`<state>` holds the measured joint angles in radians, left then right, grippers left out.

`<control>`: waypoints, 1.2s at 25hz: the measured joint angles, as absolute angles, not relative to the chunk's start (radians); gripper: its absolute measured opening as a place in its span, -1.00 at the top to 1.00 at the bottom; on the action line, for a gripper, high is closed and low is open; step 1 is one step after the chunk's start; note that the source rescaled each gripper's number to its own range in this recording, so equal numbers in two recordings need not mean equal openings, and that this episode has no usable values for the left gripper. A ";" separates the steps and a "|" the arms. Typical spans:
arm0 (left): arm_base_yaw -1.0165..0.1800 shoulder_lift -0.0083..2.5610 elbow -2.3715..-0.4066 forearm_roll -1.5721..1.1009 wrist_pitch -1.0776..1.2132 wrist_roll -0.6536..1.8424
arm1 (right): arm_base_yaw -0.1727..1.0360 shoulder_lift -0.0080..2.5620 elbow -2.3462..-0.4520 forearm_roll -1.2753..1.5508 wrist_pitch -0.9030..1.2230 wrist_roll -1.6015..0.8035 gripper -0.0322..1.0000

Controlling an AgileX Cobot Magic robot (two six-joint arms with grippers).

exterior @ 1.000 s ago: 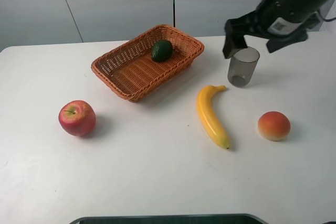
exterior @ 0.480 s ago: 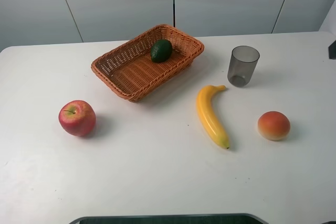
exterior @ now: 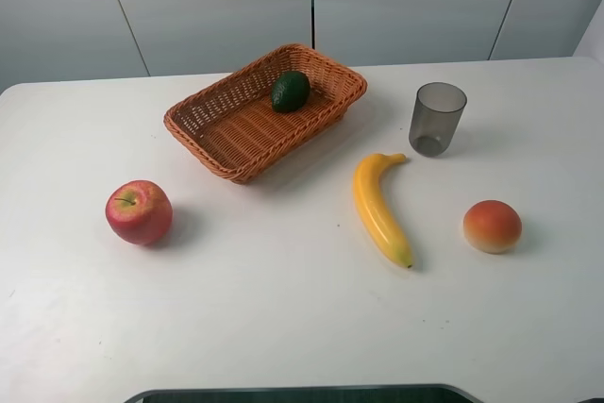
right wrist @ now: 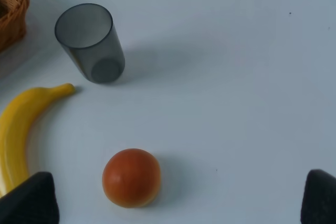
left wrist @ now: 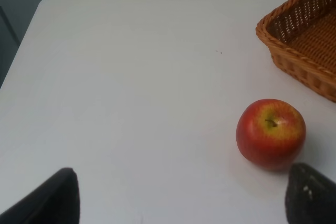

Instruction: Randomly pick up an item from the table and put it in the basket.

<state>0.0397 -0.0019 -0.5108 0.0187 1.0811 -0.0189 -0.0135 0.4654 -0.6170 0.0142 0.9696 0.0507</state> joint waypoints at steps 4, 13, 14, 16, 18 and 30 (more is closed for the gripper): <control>0.040 -0.002 -0.511 0.019 1.081 -0.019 | -0.013 0.316 -0.546 0.018 0.972 0.037 -1.00; 0.040 -0.002 -0.511 0.019 1.081 -0.019 | -0.013 0.083 -0.531 0.055 1.051 0.034 -1.00; 0.040 -0.002 -0.511 0.019 1.081 -0.019 | -0.013 0.066 -0.531 0.059 1.056 0.034 -1.00; 0.040 -0.002 -0.511 0.019 1.081 -0.019 | -0.013 0.026 -0.530 0.061 1.063 0.032 -1.00; 0.040 -0.002 -0.511 0.019 1.081 -0.019 | -0.013 0.005 -0.523 0.061 1.067 0.029 -1.00; 0.040 -0.002 -0.511 0.019 1.081 -0.019 | -0.013 -0.001 -0.504 0.065 1.087 0.016 -1.00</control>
<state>0.0397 -0.0019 -0.5108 0.0187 1.0811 -0.0189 -0.0135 -0.0009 -0.5038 0.0649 1.0874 0.0156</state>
